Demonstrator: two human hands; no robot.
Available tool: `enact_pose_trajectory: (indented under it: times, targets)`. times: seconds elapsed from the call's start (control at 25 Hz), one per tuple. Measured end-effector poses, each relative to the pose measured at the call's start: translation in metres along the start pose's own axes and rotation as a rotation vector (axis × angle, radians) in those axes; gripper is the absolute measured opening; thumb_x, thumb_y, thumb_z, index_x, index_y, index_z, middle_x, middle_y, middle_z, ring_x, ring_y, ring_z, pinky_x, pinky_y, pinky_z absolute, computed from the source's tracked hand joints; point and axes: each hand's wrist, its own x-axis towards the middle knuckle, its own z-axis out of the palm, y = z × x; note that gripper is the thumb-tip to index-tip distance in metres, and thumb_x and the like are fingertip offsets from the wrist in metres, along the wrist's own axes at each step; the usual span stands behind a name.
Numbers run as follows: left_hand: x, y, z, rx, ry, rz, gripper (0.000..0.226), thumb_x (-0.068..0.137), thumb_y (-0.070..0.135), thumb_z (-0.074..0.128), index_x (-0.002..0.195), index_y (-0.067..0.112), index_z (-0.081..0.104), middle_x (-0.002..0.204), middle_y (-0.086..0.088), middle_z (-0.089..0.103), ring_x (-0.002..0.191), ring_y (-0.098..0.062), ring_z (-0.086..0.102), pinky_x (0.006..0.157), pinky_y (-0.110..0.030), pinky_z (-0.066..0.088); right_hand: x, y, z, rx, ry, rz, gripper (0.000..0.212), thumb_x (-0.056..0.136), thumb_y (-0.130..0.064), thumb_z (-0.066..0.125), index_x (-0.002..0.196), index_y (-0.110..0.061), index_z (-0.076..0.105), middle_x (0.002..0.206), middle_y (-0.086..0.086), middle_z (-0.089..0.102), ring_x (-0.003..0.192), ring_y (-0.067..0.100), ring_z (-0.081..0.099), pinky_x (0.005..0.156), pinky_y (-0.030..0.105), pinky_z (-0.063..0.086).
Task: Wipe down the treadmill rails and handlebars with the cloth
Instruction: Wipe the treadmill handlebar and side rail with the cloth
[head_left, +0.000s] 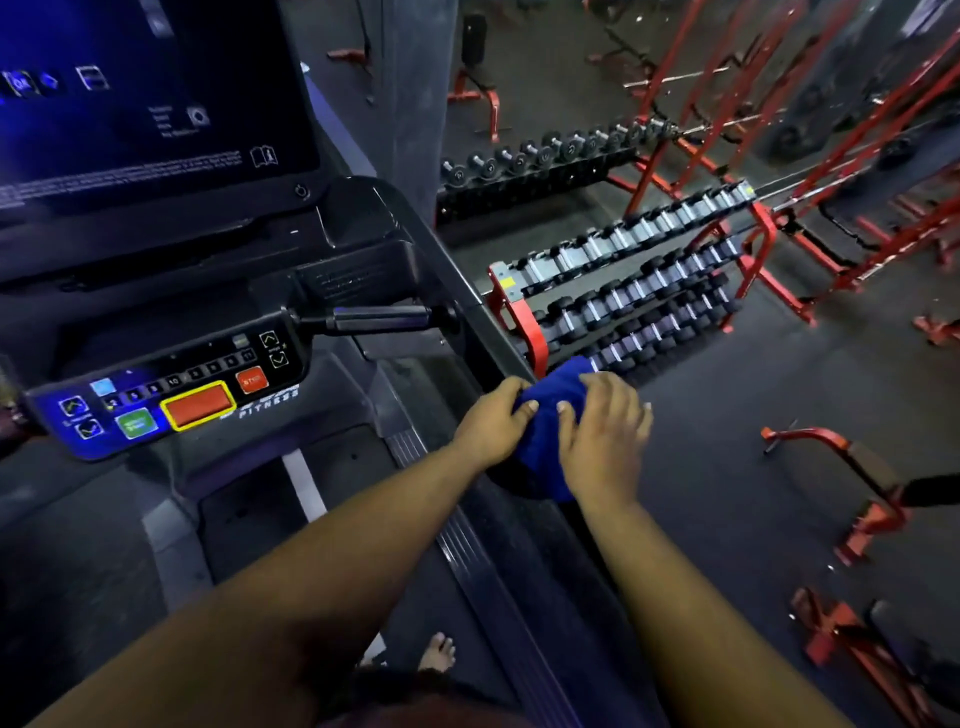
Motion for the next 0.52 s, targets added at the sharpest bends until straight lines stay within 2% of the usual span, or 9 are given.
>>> enact_pose_trajectory:
  times: [0.08, 0.16, 0.24, 0.28, 0.36, 0.44, 0.52]
  targets:
    - [0.014, -0.016, -0.004, 0.094, 0.03, -0.013, 0.027, 0.097, 0.028, 0.057, 0.122, 0.016, 0.058, 0.12, -0.01, 0.064, 0.11, -0.029, 0.06, 0.094, -0.04, 0.048, -0.014, 0.001, 0.038, -0.123, -0.258, -0.084, 0.067, 0.097, -0.051, 0.046, 0.153, -0.019, 0.026, 0.16, 0.013, 0.026, 0.146, 0.036, 0.025, 0.109, 0.072, 0.019]
    - [0.026, -0.035, -0.02, 0.257, 0.067, 0.029, 0.036, 0.096, 0.031, 0.058, 0.129, 0.017, 0.055, 0.127, -0.008, 0.058, 0.116, -0.027, 0.056, 0.097, -0.042, 0.047, -0.021, 0.006, 0.068, -0.228, -0.388, -0.15, 0.081, 0.094, -0.055, 0.051, 0.158, -0.023, 0.011, 0.165, 0.013, 0.013, 0.149, 0.04, 0.019, 0.104, 0.076, 0.023]
    - [0.039, -0.054, -0.046, 0.487, 0.076, 0.094, 0.047, 0.096, 0.036, 0.057, 0.139, 0.02, 0.048, 0.138, -0.005, 0.051, 0.127, -0.026, 0.049, 0.103, -0.047, 0.044, -0.007, 0.002, 0.08, -0.26, -0.372, -0.223, 0.087, 0.092, -0.045, 0.06, 0.158, -0.022, 0.008, 0.164, 0.017, 0.012, 0.146, 0.044, 0.022, 0.101, 0.076, 0.032]
    - [0.047, -0.061, -0.06, 0.634, 0.06, 0.113, 0.053, 0.096, 0.038, 0.055, 0.145, 0.021, 0.042, 0.147, -0.005, 0.044, 0.136, -0.026, 0.042, 0.11, -0.049, 0.038, 0.005, -0.006, 0.084, -0.283, -0.364, -0.277, 0.089, 0.091, -0.04, 0.061, 0.158, -0.022, 0.006, 0.164, 0.019, 0.011, 0.147, 0.046, 0.02, 0.101, 0.075, 0.031]
    - [0.067, -0.073, -0.083, 0.949, -0.006, 0.127, 0.068, 0.098, 0.037, 0.051, 0.155, 0.018, 0.021, 0.164, -0.007, 0.02, 0.151, -0.025, 0.018, 0.12, -0.059, 0.015, 0.04, -0.031, 0.095, -0.379, -0.366, -0.417, 0.094, 0.089, -0.036, 0.061, 0.158, -0.024, -0.002, 0.165, 0.018, -0.001, 0.149, 0.047, 0.007, 0.105, 0.077, 0.023]
    - [0.086, -0.079, -0.097, 1.214, -0.023, 0.148, 0.076, 0.099, 0.032, 0.046, 0.158, 0.014, 0.002, 0.167, -0.007, -0.002, 0.154, -0.026, -0.003, 0.114, -0.072, -0.003, 0.079, -0.061, 0.108, -0.461, -0.401, -0.497, 0.094, 0.089, -0.041, 0.059, 0.158, -0.026, -0.003, 0.165, 0.014, -0.014, 0.149, 0.045, -0.009, 0.106, 0.079, 0.016]
    - [0.099, -0.084, -0.114, 1.336, -0.03, 0.146, 0.076, 0.1, 0.028, 0.041, 0.157, 0.011, -0.005, 0.167, -0.009, -0.009, 0.154, -0.027, -0.009, 0.11, -0.077, -0.004, 0.106, -0.087, 0.123, -0.535, -0.433, -0.535, 0.089, 0.09, -0.044, 0.058, 0.158, -0.027, 0.004, 0.164, 0.01, -0.019, 0.149, 0.044, -0.013, 0.106, 0.078, 0.018]
